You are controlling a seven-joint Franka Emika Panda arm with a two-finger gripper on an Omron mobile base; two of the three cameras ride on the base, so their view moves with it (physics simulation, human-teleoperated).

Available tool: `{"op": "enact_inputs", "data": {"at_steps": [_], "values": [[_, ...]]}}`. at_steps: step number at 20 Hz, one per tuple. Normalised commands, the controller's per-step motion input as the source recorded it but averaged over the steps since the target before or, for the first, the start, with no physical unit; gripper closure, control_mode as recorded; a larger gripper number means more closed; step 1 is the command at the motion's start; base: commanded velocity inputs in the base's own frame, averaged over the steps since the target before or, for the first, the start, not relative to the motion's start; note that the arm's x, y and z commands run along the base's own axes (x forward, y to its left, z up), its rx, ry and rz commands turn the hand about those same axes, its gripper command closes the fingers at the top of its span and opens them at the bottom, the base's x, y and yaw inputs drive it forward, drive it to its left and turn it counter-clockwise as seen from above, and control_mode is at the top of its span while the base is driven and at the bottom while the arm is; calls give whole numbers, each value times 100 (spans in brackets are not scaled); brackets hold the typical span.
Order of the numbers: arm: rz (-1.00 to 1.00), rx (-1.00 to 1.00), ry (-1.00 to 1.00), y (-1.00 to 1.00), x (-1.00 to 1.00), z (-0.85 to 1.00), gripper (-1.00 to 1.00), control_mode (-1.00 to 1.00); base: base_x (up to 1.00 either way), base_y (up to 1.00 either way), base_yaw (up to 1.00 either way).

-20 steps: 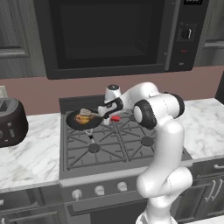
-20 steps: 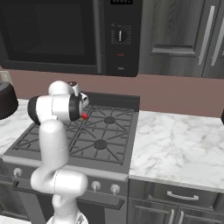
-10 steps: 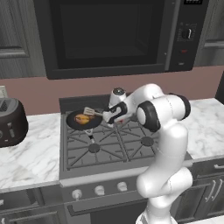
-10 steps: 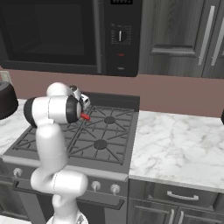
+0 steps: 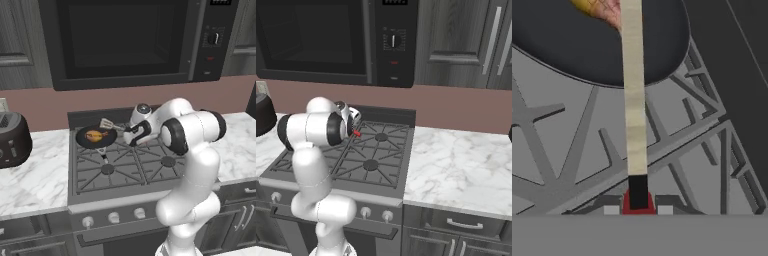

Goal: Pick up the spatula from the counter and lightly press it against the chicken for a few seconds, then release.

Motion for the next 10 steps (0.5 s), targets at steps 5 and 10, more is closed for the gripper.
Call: {"op": "enact_inputs", "data": {"at_steps": [5,10], "values": [[3,0,-8,-20,-11,26,100,-100,0,0,0],[3,0,-8,-28,-18,29,100,-100,0,0,0]]}}
